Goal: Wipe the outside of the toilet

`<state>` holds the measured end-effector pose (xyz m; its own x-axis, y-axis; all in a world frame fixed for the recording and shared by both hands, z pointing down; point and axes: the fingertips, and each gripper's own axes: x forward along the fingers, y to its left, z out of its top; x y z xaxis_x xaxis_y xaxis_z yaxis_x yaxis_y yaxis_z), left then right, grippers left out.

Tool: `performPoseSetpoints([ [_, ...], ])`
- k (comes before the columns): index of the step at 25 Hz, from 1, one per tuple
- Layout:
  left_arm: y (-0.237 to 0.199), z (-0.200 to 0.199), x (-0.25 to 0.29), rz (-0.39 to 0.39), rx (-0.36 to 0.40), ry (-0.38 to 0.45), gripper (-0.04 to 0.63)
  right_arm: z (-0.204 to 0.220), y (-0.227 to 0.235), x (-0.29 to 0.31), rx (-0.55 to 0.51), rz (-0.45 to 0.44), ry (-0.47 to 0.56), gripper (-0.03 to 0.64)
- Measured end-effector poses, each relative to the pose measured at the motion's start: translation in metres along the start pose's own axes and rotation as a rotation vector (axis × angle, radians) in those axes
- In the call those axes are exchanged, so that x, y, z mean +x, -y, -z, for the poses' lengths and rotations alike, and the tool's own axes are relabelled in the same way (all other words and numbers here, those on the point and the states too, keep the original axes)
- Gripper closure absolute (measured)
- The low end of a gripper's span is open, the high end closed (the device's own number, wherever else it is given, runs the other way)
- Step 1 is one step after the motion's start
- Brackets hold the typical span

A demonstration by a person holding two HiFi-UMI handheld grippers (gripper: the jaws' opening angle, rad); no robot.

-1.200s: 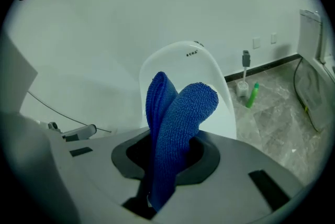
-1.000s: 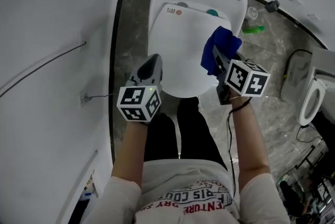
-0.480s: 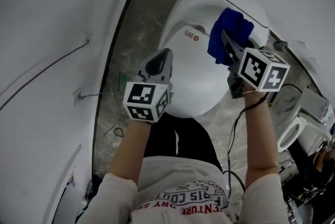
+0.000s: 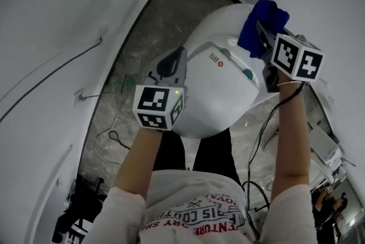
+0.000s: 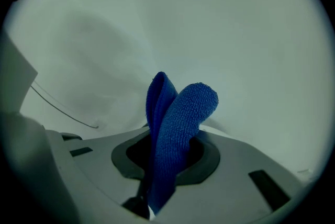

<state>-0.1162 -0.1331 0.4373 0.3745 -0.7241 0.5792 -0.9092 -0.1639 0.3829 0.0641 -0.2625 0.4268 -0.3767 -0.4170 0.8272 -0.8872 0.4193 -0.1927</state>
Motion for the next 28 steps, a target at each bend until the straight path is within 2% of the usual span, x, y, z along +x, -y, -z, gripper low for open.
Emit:
performPoseSetpoints([
  [7, -0.018, 0.026, 0.011, -0.106, -0.144, 0.032, 0.588, -0.003, 0.011, 0.051, -0.19, -0.06, -0.197, 0.545],
  [17, -0.024, 0.048, 0.044, -0.194, -0.175, 0.05, 0.589, 0.004, -0.002, 0.089, -0.369, -0.213, -0.389, 0.545],
  [22, -0.025, 0.072, 0.047, -0.214, -0.206, 0.023, 0.589, 0.011, -0.013, 0.11, -0.475, -0.229, -0.499, 0.545],
  [28, -0.038, 0.105, 0.034, -0.227, -0.262, 0.0, 0.588, 0.022, -0.033, 0.138, -0.645, -0.207, -0.668, 0.545],
])
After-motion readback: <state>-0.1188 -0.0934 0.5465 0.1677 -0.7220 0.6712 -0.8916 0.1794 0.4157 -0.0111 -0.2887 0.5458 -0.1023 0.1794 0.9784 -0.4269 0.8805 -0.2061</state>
